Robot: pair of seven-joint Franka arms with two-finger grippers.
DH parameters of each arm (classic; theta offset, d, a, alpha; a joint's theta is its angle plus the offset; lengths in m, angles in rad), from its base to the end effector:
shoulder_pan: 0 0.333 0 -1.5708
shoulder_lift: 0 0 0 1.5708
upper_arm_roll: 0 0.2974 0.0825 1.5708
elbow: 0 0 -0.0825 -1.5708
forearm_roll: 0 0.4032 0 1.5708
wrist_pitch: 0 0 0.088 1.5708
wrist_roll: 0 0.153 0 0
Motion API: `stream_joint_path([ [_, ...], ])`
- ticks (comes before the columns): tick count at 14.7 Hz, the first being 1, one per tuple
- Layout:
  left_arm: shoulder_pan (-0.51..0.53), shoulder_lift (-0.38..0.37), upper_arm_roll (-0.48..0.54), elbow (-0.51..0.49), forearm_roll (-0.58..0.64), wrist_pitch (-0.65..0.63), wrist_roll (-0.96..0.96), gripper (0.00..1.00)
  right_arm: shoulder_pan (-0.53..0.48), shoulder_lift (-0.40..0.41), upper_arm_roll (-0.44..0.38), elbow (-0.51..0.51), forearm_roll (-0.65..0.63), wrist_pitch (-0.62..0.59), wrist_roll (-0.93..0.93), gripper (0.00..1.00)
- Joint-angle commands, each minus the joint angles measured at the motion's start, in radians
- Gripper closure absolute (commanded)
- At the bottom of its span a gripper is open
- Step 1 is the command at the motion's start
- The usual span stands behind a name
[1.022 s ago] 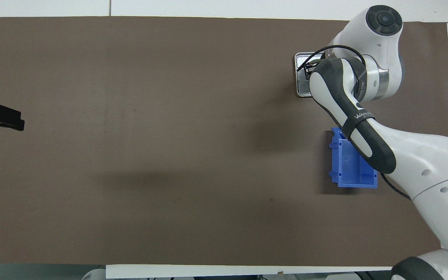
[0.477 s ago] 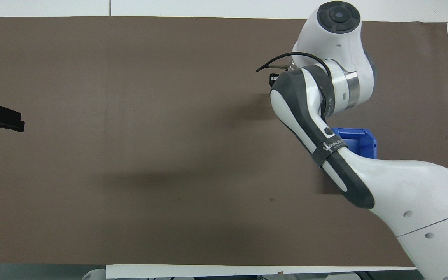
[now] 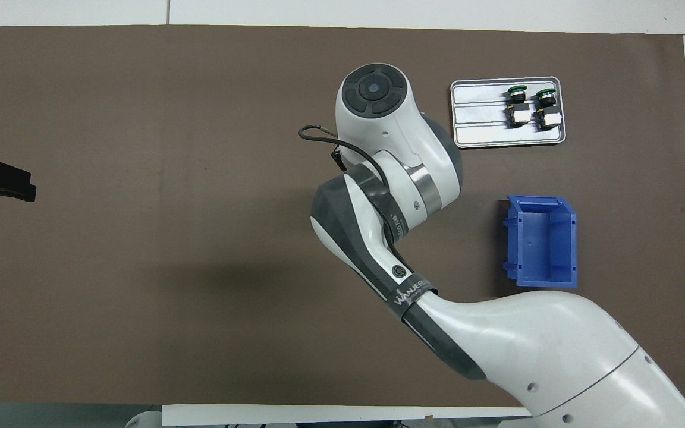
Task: Place and press button with both arms
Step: 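Carry the green-black button with the right gripper to the table center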
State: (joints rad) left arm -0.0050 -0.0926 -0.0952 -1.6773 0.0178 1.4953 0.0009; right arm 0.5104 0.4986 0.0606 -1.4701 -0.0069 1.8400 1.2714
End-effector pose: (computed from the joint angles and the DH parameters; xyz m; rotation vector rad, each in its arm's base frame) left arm 0.5305 -0.0522 0.5532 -3.1037 0.1549 0.1374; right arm 0.5800 0.3663 0.3120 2.8634 -1.0511 -0.1459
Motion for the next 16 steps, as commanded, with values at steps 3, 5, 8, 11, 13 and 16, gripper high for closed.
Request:
stream_joint_path([
  [3, 0.002, -0.024, 0.002, -0.019, -0.004, -0.009, 0.002, 0.00, 0.037, 0.047, 0.015, 0.002, 0.008, 0.045, 0.416, 0.97],
  [5, 0.005, -0.024, 0.002, -0.021, -0.004, -0.007, 0.004, 0.00, 0.039, 0.052, 0.016, 0.002, 0.042, 0.087, 0.648, 0.95],
  [8, 0.005, -0.024, 0.002, -0.021, -0.004, -0.007, 0.004, 0.00, 0.071, 0.052, 0.016, -0.033, 0.068, 0.165, 0.741, 0.95],
  [11, 0.005, -0.024, 0.002, -0.021, -0.004, -0.010, 0.004, 0.00, 0.076, 0.046, 0.016, -0.077, 0.068, 0.208, 0.778, 0.95],
  [13, 0.005, -0.027, 0.002, -0.024, -0.004, -0.021, -0.001, 0.00, 0.076, 0.035, 0.016, -0.134, 0.067, 0.264, 0.787, 0.93],
  [16, 0.005, -0.029, 0.003, -0.028, -0.004, -0.020, -0.004, 0.00, 0.100, 0.060, 0.015, -0.137, 0.051, 0.266, 0.790, 0.91],
])
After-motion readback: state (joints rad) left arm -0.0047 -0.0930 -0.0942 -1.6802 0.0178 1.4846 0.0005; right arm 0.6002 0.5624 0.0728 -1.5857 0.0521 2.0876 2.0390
